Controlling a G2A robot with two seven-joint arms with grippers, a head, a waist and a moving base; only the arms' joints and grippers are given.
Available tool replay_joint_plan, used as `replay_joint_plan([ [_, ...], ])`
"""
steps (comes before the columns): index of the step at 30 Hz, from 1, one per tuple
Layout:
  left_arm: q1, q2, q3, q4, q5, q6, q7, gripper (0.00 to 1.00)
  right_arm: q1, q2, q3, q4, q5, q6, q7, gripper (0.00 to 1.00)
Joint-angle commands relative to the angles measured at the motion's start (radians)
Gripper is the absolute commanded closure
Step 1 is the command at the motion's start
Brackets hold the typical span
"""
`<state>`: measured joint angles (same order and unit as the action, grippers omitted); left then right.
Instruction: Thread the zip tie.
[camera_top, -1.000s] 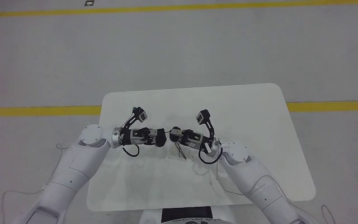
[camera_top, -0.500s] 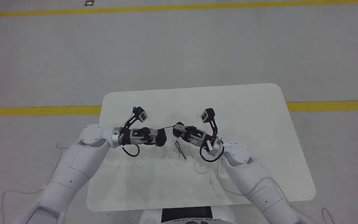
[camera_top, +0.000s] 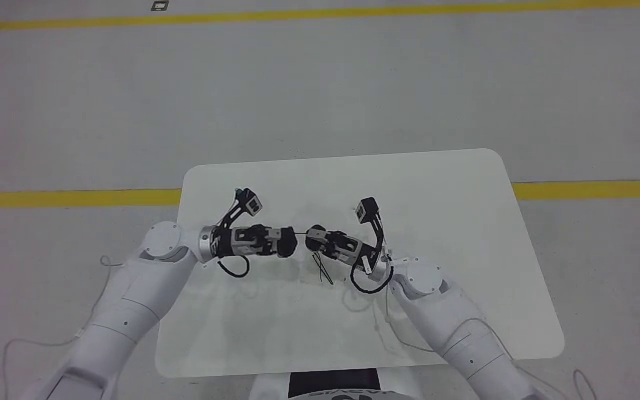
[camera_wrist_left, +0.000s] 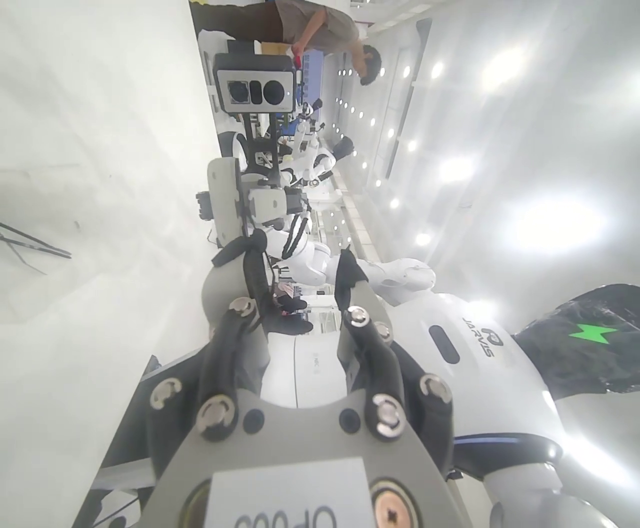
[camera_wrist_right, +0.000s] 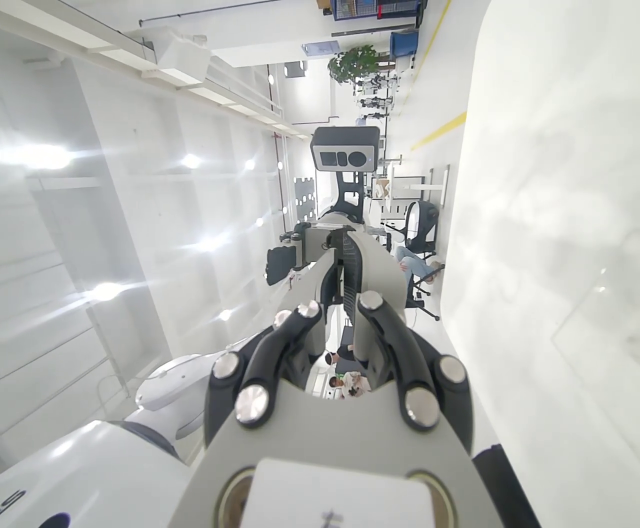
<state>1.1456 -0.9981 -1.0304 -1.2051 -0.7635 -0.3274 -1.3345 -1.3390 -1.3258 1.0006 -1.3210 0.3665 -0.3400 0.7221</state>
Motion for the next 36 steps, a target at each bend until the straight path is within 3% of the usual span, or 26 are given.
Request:
replay_joint_plan([
  [1,0.000,0.000,-0.001,0.001,0.001,-0.001,0.004,0.72,0.000,0.001,0.000,-0.001,-0.004,0.000,0.000,1.00],
  [25,-0.001,0.000,0.010,-0.001,0.028,-0.009,0.039,0.77,0.001,0.006,-0.003,0.000,-0.012,0.000,0.003,1.00],
  [36,-0.003,0.000,0.017,0.003,0.039,-0.010,0.047,0.89,-0.006,0.010,-0.005,-0.025,-0.023,0.001,0.004,1.00],
])
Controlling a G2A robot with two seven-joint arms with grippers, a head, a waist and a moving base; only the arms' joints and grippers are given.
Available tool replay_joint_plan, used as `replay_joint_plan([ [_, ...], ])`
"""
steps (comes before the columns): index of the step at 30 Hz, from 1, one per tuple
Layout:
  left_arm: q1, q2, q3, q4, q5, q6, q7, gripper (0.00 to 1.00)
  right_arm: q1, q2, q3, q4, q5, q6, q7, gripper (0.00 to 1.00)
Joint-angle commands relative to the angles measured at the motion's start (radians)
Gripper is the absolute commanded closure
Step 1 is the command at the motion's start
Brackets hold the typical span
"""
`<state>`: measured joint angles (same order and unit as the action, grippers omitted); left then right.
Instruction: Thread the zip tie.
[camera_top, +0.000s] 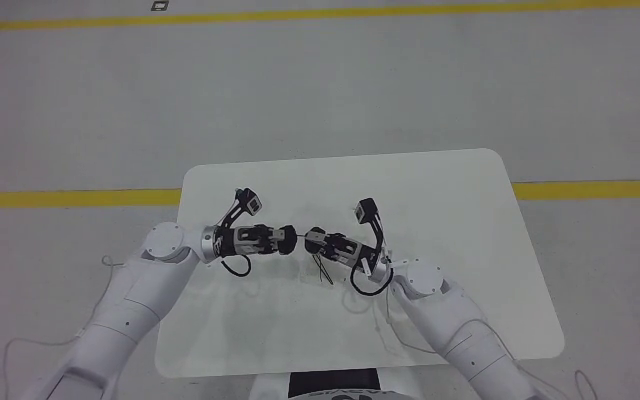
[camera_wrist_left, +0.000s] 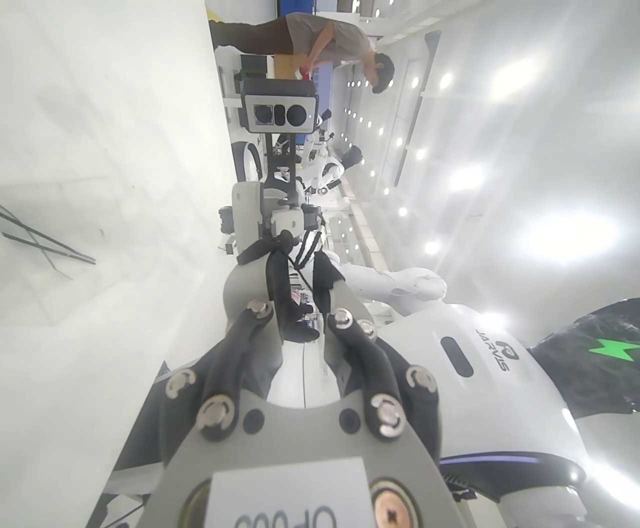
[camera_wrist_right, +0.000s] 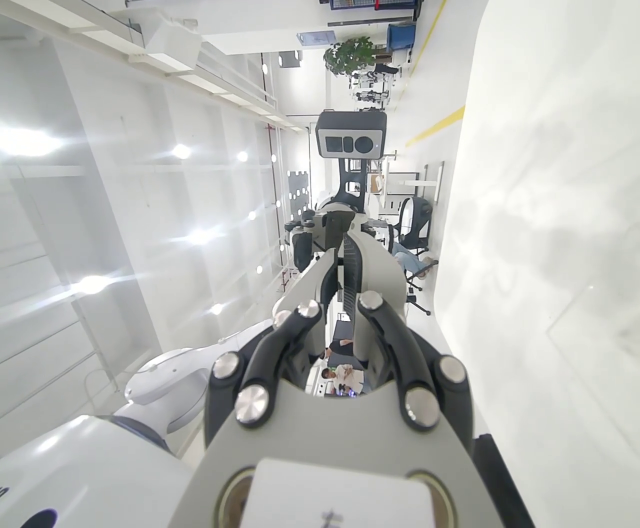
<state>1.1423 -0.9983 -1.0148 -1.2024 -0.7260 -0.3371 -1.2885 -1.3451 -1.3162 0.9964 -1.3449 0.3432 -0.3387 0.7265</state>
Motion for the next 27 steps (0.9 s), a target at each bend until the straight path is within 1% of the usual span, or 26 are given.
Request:
replay_joint_plan([
  [1,-0.001,0.000,0.002,0.001,0.004,0.000,0.001,0.89,0.000,0.000,-0.001,-0.002,0.001,-0.001,0.000,1.00],
  [8,-0.005,-0.001,0.010,0.005,0.016,0.001,0.010,0.89,-0.005,0.003,0.002,-0.020,-0.001,-0.001,0.003,1.00],
  [16,-0.009,-0.002,0.015,0.009,0.023,0.001,0.017,0.93,-0.005,0.005,-0.002,-0.024,-0.010,0.002,0.011,1.00],
  [27,-0.015,-0.003,0.025,0.012,0.027,0.001,0.021,0.93,-0.001,0.007,-0.011,-0.025,-0.014,0.007,0.018,1.00],
])
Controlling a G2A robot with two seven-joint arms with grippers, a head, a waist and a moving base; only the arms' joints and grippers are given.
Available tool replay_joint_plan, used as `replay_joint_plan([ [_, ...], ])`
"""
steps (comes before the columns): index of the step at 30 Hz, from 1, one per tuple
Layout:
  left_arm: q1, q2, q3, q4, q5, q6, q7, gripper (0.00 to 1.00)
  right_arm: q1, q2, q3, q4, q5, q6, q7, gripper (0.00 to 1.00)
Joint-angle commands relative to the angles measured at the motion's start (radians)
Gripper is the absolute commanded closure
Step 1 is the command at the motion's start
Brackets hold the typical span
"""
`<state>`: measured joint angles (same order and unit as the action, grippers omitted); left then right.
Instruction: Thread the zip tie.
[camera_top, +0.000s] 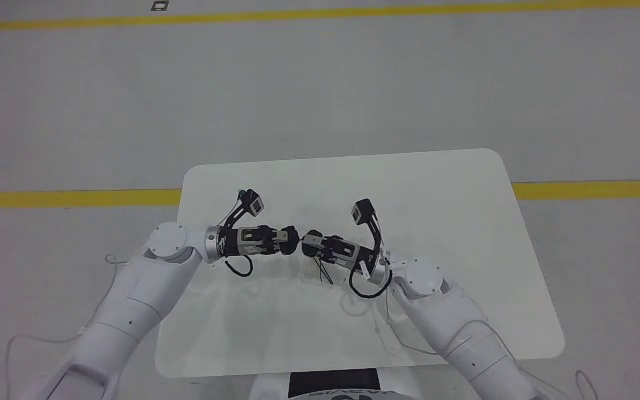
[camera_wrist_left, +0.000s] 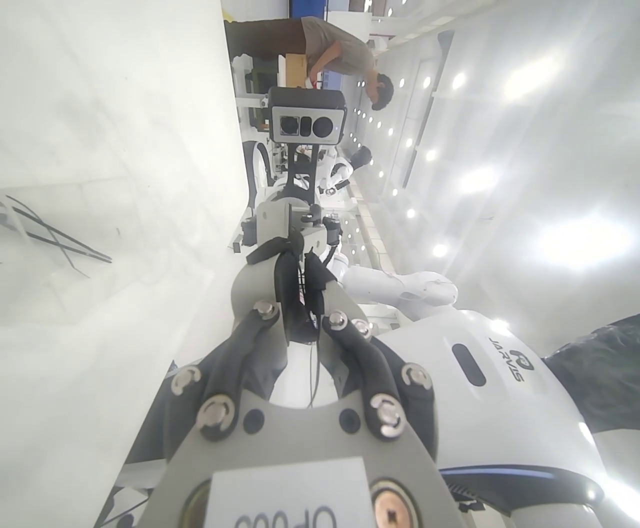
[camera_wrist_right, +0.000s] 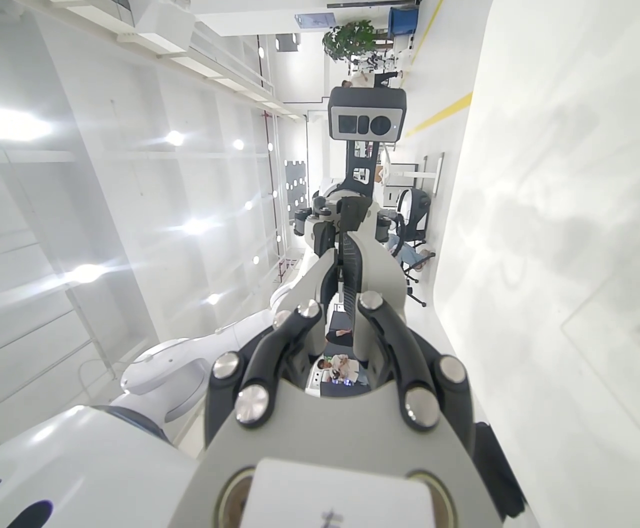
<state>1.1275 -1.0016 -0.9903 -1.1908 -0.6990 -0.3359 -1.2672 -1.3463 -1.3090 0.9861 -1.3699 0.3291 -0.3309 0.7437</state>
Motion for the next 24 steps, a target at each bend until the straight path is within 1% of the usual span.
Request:
replay_joint_plan([
  [1,-0.001,0.000,0.001,0.001,0.000,0.000,-0.001,0.93,0.001,0.000,-0.002,0.000,0.001,0.000,0.001,1.00],
  [14,-0.005,0.000,0.006,0.006,-0.001,-0.002,-0.004,0.94,0.006,0.001,-0.013,0.001,0.005,-0.002,-0.002,1.00],
  [17,-0.005,0.000,0.007,0.007,-0.002,-0.002,-0.004,0.96,0.007,0.001,-0.015,0.001,0.004,0.000,-0.003,1.00],
  [19,-0.005,0.000,0.007,0.007,-0.002,-0.002,-0.004,1.00,0.008,0.001,-0.016,0.001,0.004,0.001,-0.003,1.00],
  [24,-0.006,0.000,0.010,0.009,-0.002,-0.003,-0.005,1.00,0.009,0.002,-0.018,0.003,0.007,0.000,-0.005,1.00],
])
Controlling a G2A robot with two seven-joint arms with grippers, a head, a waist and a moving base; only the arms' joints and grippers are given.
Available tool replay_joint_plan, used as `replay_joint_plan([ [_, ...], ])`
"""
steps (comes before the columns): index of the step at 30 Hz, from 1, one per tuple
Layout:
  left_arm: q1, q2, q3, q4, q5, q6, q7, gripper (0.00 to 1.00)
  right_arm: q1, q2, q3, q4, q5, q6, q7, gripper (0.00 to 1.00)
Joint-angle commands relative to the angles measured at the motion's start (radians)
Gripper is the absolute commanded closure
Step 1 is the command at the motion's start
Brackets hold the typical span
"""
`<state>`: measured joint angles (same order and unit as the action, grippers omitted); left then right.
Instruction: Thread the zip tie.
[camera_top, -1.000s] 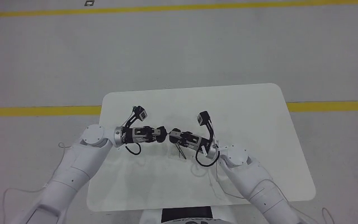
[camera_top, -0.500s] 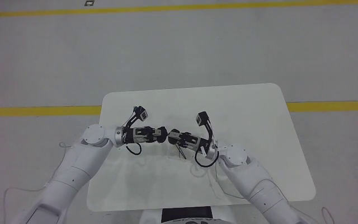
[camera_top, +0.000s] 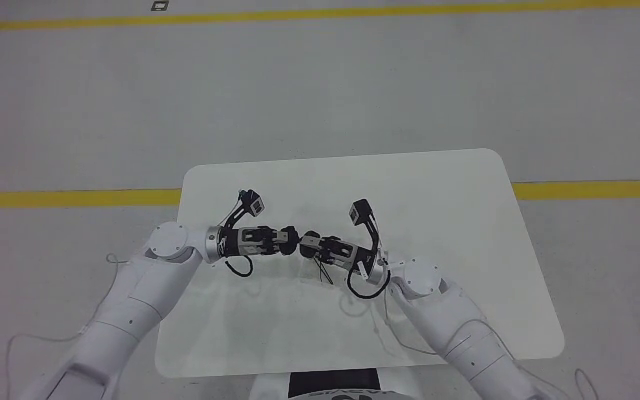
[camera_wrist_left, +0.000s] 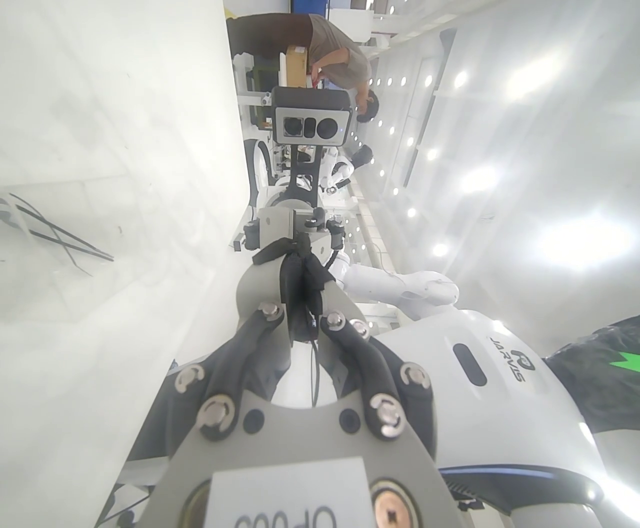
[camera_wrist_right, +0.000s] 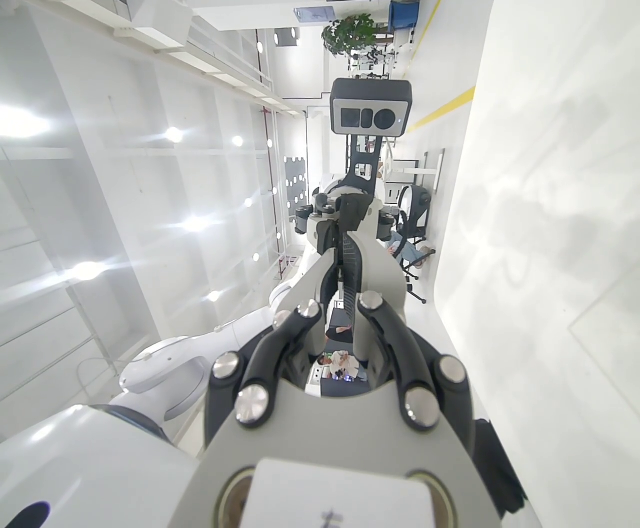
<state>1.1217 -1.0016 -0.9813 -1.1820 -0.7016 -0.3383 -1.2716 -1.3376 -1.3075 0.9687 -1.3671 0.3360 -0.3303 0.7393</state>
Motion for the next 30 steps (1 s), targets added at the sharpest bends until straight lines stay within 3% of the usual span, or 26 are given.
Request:
replay_joint_plan([
  [1,0.000,0.000,0.001,0.001,0.000,0.000,-0.001,1.00,0.000,0.000,-0.001,0.001,0.001,-0.001,0.000,1.00],
  [3,-0.001,0.000,0.002,0.002,-0.001,-0.001,-0.003,1.00,0.001,0.000,-0.001,0.002,0.002,0.000,0.000,1.00],
  [4,-0.001,0.000,0.002,0.002,-0.002,-0.001,-0.003,1.00,0.001,0.001,-0.001,0.002,0.003,0.000,-0.001,0.89],
  [5,-0.002,0.000,0.003,0.003,-0.003,-0.001,-0.004,1.00,0.001,0.001,-0.001,0.003,0.005,0.000,-0.002,0.51],
  [6,-0.002,0.000,0.003,0.003,-0.003,-0.002,-0.004,1.00,0.000,0.001,0.000,0.003,0.008,0.000,-0.003,0.00],
  [30,-0.003,0.001,-0.018,0.007,-0.007,-0.002,-0.003,1.00,-0.034,0.018,0.054,-0.010,0.023,-0.009,-0.018,0.00],
])
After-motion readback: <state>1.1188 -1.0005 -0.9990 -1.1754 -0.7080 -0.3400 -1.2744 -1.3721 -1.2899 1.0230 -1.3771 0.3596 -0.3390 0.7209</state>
